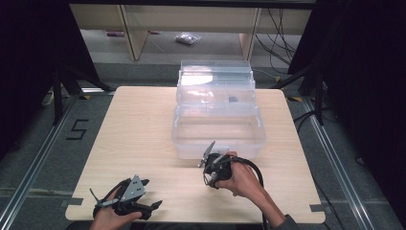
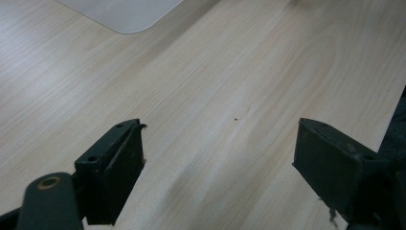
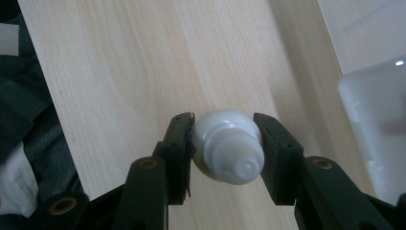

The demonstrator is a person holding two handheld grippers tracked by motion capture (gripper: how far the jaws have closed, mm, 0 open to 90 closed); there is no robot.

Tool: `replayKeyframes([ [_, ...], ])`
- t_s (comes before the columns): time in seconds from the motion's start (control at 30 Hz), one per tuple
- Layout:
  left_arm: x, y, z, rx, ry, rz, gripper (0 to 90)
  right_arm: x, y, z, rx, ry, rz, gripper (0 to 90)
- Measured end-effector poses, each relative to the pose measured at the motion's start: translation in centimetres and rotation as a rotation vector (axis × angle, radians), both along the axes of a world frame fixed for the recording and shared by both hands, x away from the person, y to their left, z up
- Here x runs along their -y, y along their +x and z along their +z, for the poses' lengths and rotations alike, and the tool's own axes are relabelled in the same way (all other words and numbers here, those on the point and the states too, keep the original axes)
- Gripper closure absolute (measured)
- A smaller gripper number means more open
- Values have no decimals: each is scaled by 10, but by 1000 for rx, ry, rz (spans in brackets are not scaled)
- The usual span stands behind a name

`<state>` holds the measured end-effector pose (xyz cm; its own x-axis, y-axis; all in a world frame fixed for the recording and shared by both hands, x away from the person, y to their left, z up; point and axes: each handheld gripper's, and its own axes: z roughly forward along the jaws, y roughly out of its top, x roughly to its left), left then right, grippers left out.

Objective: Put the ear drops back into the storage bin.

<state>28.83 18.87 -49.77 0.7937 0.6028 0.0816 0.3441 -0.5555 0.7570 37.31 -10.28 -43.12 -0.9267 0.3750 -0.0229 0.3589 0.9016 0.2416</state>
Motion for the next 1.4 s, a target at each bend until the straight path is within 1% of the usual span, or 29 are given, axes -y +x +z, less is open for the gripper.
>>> replayKeyframes([
  [0.03, 0, 0, 0, -3, 2, -1, 171, 0, 0, 0, 0, 0, 0, 602],
  [0.07, 0, 0, 0, -1, 1, -1, 171, 3, 1, 2, 0, 19, 11, 602],
  [0.1, 0, 0, 0, -1, 1, -1, 171, 4, 1, 4, -14, 19, 2, 602],
  [0.17, 0, 0, 0, -1, 0, 0, 171, 6, 1, 5, -14, 16, 2, 602],
  [0.2, 0, 0, 0, 0, -2, 0, 171, 10, 1, 9, -24, 19, -10, 602],
  [0.3, 0, 0, 0, -1, -1, -1, 171, 15, 1, 12, -20, 21, -14, 602],
  [0.37, 0, 0, 0, 0, -1, -1, 171, 20, 1, 15, -18, 15, -26, 602],
  [0.4, 0, 0, 0, 0, 0, 0, 170, 26, 2, 18, -17, 24, -32, 602],
  [0.43, 1, 0, -1, 4, -2, 4, 170, 26, 2, 18, -17, 24, -32, 602],
  [0.5, 1, -1, 0, 1, 1, 4, 171, 32, 3, 22, -16, 19, -39, 602],
  [0.53, 1, -1, 0, 1, 2, 3, 171, 35, 4, 23, -11, 27, -28, 602],
  [0.6, 1, -1, 0, 0, 2, 4, 171, 43, 3, 26, -8, 10, -49, 602],
  [0.63, 1, -1, 0, 0, 2, 4, 171, 43, 3, 26, -8, 10, -49, 602],
  [0.67, 1, -1, 0, 0, 2, 3, 171, 47, 4, 28, -3, 6, -58, 602],
  [0.77, 1, 0, -1, 2, 1, 5, 171, 52, 5, 30, 0, 13, -55, 602],
  [0.8, 1, 0, -1, -1, 3, 4, 171, 56, 5, 33, -6, 5, -80, 602],
  [0.87, 1, -1, -1, -5, -2, 8, 171, 58, 6, 34, -9, 5, -73, 602],
  [0.9, 1, -1, -1, -9, -3, 11, 171, 60, 6, 34, -5, 12, -81, 602],
  [0.93, 1, -1, -1, -5, -1, 7, 171, 62, 7, 35, -4, 13, -85, 602],
  [0.97, 1, -1, -1, -7, -4, 10, 171, 65, 8, 38, 4, 16, -77, 602],
  [1.07, 1, -1, -1, -8, -4, 11, 171, 68, 8, 40, 5, 16, -80, 602],
  [1.1, 1, -1, -1, -8, -4, 10, 171, 69, 8, 42, 9, 18, -96, 602],
  [1.17, 1, 0, -1, -1, 1, 4, 171, 72, 10, 45, 7, 16, -96, 602],
  [1.2, 1, -1, -1, -8, -4, 11, 171, 73, 10, 47, 6, 17, -108, 602],
  [1.27, 1, -1, -1, -7, -4, 11, 171, 75, 11, 49, 9, 15, -108, 602],
  [1.3, 1, -1, -1, -6, -5, 12, 171, 75, 12, 49, 7, 14, -98, 602],
  [1.33, 1, -1, -1, -5, -5, 13, 171, 76, 13, 51, -9, -4, -97, 602],
  [1.37, 0, 0, 0, 3, 8, 4, 171, 77, 13, 51, 1, 8, -102, 602],
  [1.4, 1, -1, -1, -8, -7, 14, 171, 78, 13, 53, 9, 9, -128, 602],
])
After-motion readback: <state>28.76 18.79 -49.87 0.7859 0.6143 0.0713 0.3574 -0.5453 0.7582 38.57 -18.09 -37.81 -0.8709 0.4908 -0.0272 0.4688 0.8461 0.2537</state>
